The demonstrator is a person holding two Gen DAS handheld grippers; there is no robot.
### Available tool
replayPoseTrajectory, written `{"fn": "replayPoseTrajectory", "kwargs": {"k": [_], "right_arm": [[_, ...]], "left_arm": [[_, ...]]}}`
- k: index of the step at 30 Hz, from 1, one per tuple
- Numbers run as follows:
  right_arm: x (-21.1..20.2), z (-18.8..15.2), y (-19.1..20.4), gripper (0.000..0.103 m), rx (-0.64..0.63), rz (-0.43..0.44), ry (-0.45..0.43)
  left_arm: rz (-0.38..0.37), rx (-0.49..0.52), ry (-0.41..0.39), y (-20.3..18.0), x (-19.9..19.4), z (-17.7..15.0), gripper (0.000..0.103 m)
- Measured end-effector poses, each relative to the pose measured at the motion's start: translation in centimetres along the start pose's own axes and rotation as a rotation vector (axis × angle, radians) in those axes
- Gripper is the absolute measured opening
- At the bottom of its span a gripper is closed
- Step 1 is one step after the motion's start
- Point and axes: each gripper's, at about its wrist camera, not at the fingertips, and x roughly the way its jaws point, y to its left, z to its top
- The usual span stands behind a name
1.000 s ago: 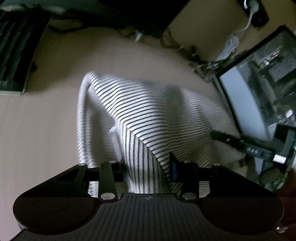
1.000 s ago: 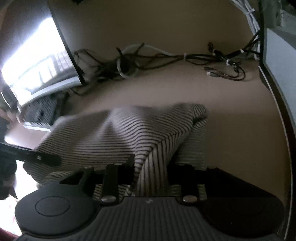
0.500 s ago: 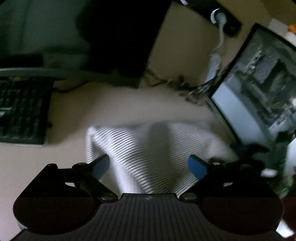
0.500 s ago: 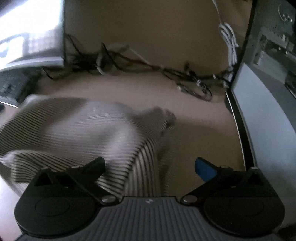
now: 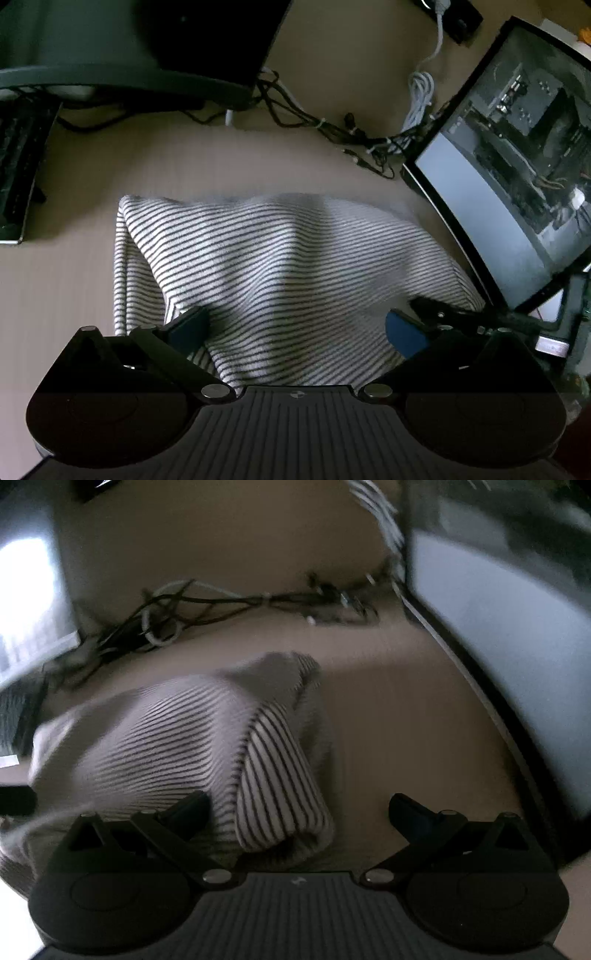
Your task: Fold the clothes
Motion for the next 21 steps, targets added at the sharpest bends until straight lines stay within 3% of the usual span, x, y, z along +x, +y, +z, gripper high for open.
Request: {"fn": "replayPoseTrajectory", "kwargs": {"k": [13,17,21], "right_arm": [[-1.0,-1.1,1.1,0.103,0.105,-0.074,-0.01],[-0.8,-0.3,0.6,0.103,0.054,-0.027,0.02],[-0.4,-0.1,-0.1,0.103,-0.05,0.056,0.022]], "left_arm": [[-0.031,0.089,-0.067,0.8,0.0,-0.9,0.103],[-0.014,0.057,-0.077,0.6,-0.1,-1.1,0.103],[0.059,0.028,-0.09,-0.4,0.4,-1.1,0.103]]}}
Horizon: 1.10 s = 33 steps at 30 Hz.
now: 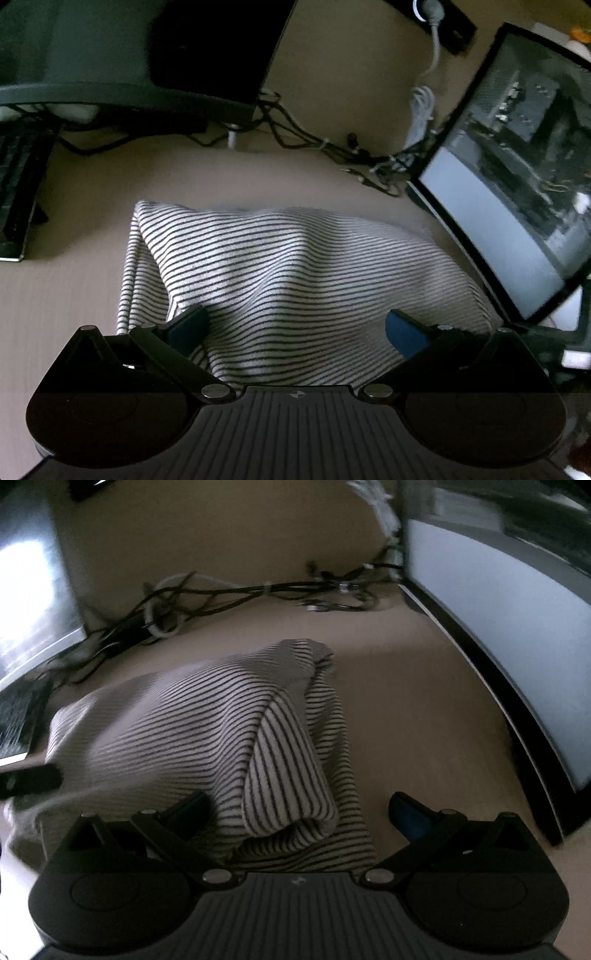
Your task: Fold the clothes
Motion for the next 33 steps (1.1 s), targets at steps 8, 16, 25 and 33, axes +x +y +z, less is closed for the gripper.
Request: {"fn": "replayPoseTrajectory", "kwargs": {"k": [8,16,25,33], "right_arm": [[0.2,0.2,-1.2,0.103,-0.146,0.129,-0.018],[-0.4,-1.1,-1.5,0.103,-0.211,0.199,-0.068],[-2.9,0.5,-3.9,0.103,-0.17,0.242,-0.04],[-4.5,4.0,-1.7,0.1,-0.207,0.134,-0.321]], "left_arm": [[0.227,-0.05,-0.061,-3.1,1.3,0.0,0.103],[0.345,-0.09,-0.214,-5.5,0.5,-2.6,0.103],[0.349,0.003,-0.133,-4.8,0.3,-2.7,0.103],[0.307,-0.092,-0.104,-3.5,-1.1,-1.5,0.103]]}}
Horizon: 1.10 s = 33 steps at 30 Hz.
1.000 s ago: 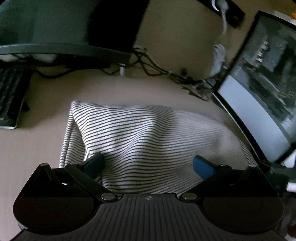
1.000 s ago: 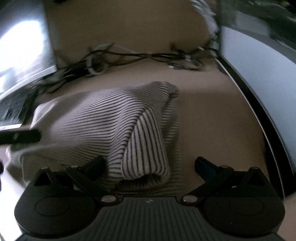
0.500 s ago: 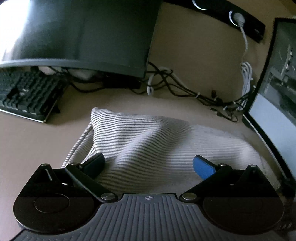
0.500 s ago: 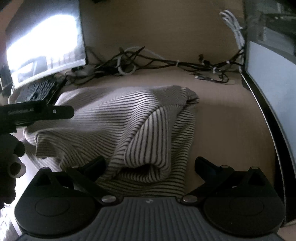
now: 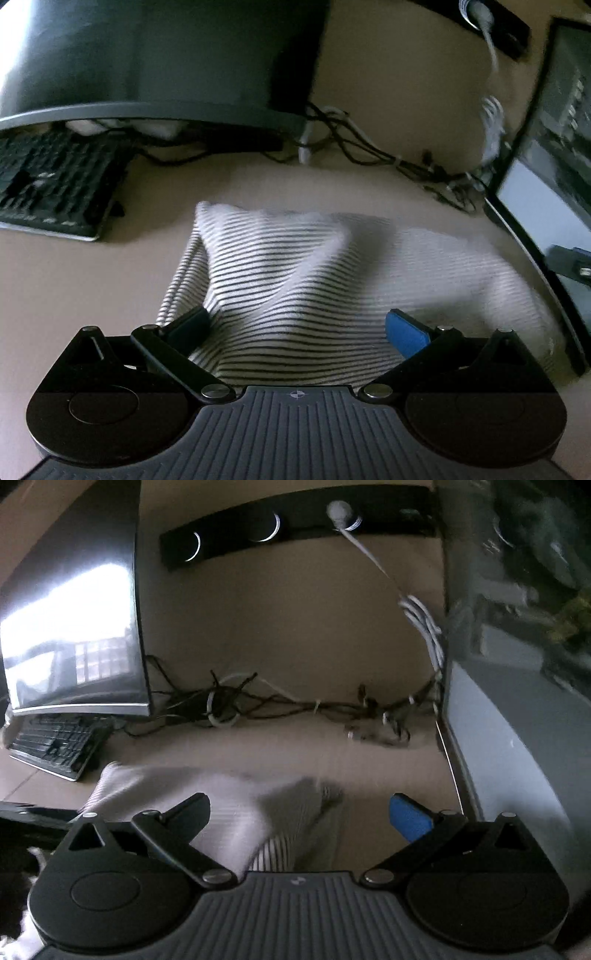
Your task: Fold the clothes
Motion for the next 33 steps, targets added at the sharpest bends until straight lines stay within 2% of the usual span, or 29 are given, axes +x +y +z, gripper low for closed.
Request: {"fn": "replayPoseTrajectory", "kwargs": {"k": [2,3,6,10,14,17,20,25,29,33], "right_arm": [[1.6,1.0,0.5,0.086,-0.042,0.01,-0.002],[2.5,1.5,0.6,0.08,-0.053,0.007,0.0],[5.5,2.1,0.5,0.079,-0.064,-0.017,0.015],[8.7,0.3,0.0,0.068,-0.077,-0.006,0.165],[8.3,-1.6,-0.6,0.068,-0.088,0.017,0.189],[7.2,-2.6,-0.8,0.069,-0.077,0.006,0.185],[5.9,-3.7,-1.1,0.074,-0.054,-0.008,0.178],[2.5,-5.4,-1.3,0.085,0.024,0.021,0.189],[0.3,-6.4,-0.6,0.09,0.03,0.056,0.189],[-0.5,-6.3,-1.3,0.1,0.042,0.087,0.188]], "left_arm": [[-0.016,-0.072,-0.003,-0.1,-1.4,0.4,0.103],[-0.05,-0.092,0.005,-0.3,-1.8,0.5,0.103],[-0.135,-0.14,0.042,-1.2,-2.3,0.3,0.102],[-0.236,-0.213,0.13,-1.8,-1.4,-0.7,0.096],[-0.18,-0.124,0.16,-3.0,0.3,-1.2,0.097],[-0.153,-0.07,0.155,-3.6,1.3,-0.4,0.098],[-0.127,-0.007,0.145,-4.1,2.6,0.6,0.099],[-0.064,0.134,0.101,-4.8,4.1,1.3,0.099],[-0.033,0.176,0.07,-5.3,3.6,0.6,0.1],[-0.024,0.159,0.099,-4.8,1.6,0.8,0.1]]}}
